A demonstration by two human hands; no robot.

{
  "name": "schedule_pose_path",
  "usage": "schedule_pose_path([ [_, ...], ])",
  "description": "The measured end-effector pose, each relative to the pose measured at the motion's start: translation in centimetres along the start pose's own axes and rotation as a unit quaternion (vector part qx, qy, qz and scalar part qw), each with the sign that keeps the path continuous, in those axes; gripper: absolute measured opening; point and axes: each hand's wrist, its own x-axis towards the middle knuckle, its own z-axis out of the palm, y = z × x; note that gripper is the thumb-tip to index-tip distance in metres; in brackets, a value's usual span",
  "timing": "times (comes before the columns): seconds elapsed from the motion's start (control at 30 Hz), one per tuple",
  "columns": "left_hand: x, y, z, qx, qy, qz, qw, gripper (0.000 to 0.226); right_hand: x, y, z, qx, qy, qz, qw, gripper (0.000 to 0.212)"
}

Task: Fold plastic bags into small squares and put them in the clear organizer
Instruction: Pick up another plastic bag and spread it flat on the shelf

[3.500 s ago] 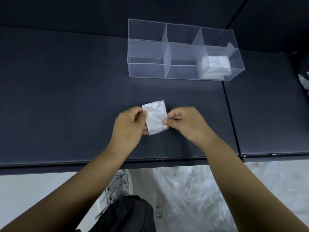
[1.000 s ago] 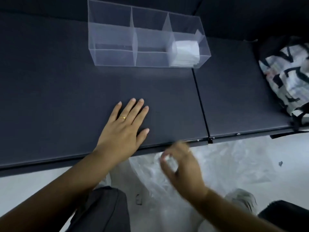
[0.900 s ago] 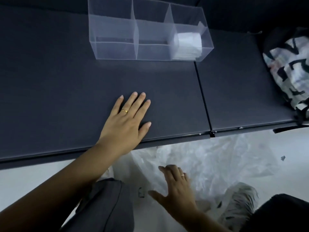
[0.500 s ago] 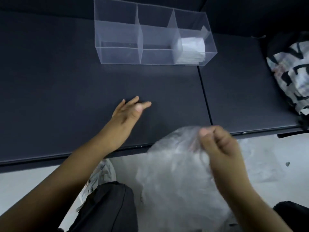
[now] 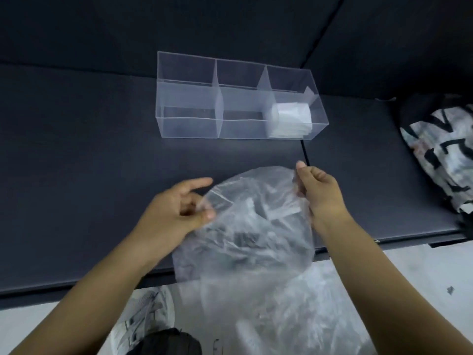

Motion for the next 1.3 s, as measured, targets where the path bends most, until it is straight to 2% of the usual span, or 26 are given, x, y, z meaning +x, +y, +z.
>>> schedule_pose_path([
  [0.1, 0.5, -0.5, -2.1, 0.108, 0.125, 0.039, 0.986, 0.038, 0.7, 1.1, -2.5, -0.12, 0.043, -0.003, 0.992, 0.021],
  [0.13, 0.5, -0.3, -2.6, 0.134, 0.135, 0.061, 0.98, 0.032, 0.6, 0.8, -3.2, -0.137, 0.032, -0.027, 0.99, 0.014],
  [0.17, 0.5, 0.2, -2.8, 0.156, 0.128, 0.082, 0.976, 0.032, 0.3, 0.3, -3.8, -0.146, -0.005, -0.062, 0.987, 0.017],
  [0.2, 0.5, 0.7, -2.8, 0.18, 0.112, 0.1, 0.972, 0.04, -0.1, -0.4, -4.2, -0.16, -0.067, -0.107, 0.979, 0.033],
  [0.27, 0.5, 1.6, -2.3, 0.246, 0.084, 0.116, 0.959, 0.058, -1.3, -2.2, -4.1, -0.228, -0.223, -0.198, 0.927, 0.066],
  [0.33, 0.4, 2.3, -1.2, 0.331, 0.076, 0.101, 0.935, 0.071, -2.0, -3.8, -3.0, -0.325, -0.326, -0.261, 0.848, 0.081],
  [0.4, 0.4, 2.7, 0.1, 0.417, 0.069, 0.079, 0.903, 0.08, -2.4, -4.5, -1.0, -0.44, -0.348, -0.319, 0.764, 0.079],
  [0.43, 0.4, 2.7, 0.8, 0.448, 0.064, 0.076, 0.888, 0.081, -2.5, -4.5, 0.0, -0.482, -0.336, -0.348, 0.731, 0.069],
  [0.47, 0.4, 2.5, 1.4, 0.474, 0.056, 0.078, 0.876, 0.077, -2.3, -4.4, 0.7, -0.501, -0.318, -0.371, 0.714, 0.055],
  [0.5, 0.5, 2.3, 2.1, 0.49, 0.051, 0.092, 0.865, 0.067, -2.2, -4.3, 1.3, -0.499, -0.301, -0.389, 0.714, 0.038],
  [0.53, 0.5, 2.0, 2.6, 0.493, 0.05, 0.11, 0.862, 0.053, -1.9, -4.2, 1.5, -0.48, -0.284, -0.394, 0.731, 0.022],
  [0.57, 0.6, 1.7, 2.9, 0.465, 0.058, 0.131, 0.873, 0.036, -1.5, -4.1, 1.4, -0.443, -0.274, -0.381, 0.764, 0.01],
  [0.63, 0.6, 1.3, 2.3, 0.318, 0.095, 0.144, 0.932, 0.01, -0.8, -4.1, 0.6, -0.336, -0.261, -0.312, 0.85, 0.009],
  [0.67, 0.5, 1.2, 1.5, 0.223, 0.117, 0.136, 0.958, 0.007, -0.7, -4.0, 0.0, -0.269, -0.247, -0.274, 0.89, 0.011],
  [0.73, 0.2, 1.1, -0.2, 0.057, 0.157, 0.122, 0.978, 0.009, -0.8, -3.9, -1.0, -0.138, -0.193, -0.218, 0.947, 0.016],
  [0.77, -0.2, 1.2, -1.0, -0.026, 0.158, 0.113, 0.981, 0.008, -1.0, -3.8, -1.3, -0.097, -0.161, -0.206, 0.96, 0.017],
  [0.83, -0.9, 1.3, -1.8, -0.164, 0.119, 0.096, 0.975, 0.01, -1.5, -3.3, -1.5, -0.062, -0.108, -0.2, 0.972, 0.019],
  [0.9, -1.4, 0.8, -1.7, -0.206, 0.096, 0.077, 0.971, 0.014, -2.1, -2.9, -1.2, -0.034, -0.081, -0.196, 0.977, 0.023],
  [1.0, -1.9, 0.5, -1.4, -0.186, 0.097, 0.035, 0.977, 0.017, -2.8, -2.6, -0.6, -0.049, -0.036, -0.214, 0.975, 0.037],
  [1.1, -2.0, 0.4, -3.3, -0.122, 0.023, -0.014, 0.992, 0.01, -3.3, -3.7, -0.6, -0.121, -0.014, -0.256, 0.959, 0.037],
  [1.13, -2.0, 0.6, -4.4, -0.084, 0.019, -0.028, 0.996, 0.009, -3.3, -4.2, -0.6, -0.142, -0.022, -0.261, 0.954, 0.037],
  [1.2, -1.6, 1.5, -6.1, -0.004, 0.081, -0.015, 0.997, 0.023, -3.5, -5.2, -0.2, -0.173, -0.058, -0.26, 0.948, 0.038],
  [1.23, -1.2, 2.4, -6.4, 0.006, 0.106, 0.012, 0.994, 0.02, -3.7, -5.7, 0.2, -0.179, -0.082, -0.255, 0.947, 0.037],
  [1.27, -0.9, 3.7, -6.0, 0.001, 0.1, 0.035, 0.994, 0.016, -3.9, -6.1, 0.8, -0.182, -0.108, -0.25, 0.945, 0.036],
  [1.3, -0.4, 5.1, -5.1, 0.003, 0.063, 0.055, 0.996, 0.028, -4.2, -6.4, 1.6, -0.185, -0.134, -0.248, 0.942, 0.035],
])
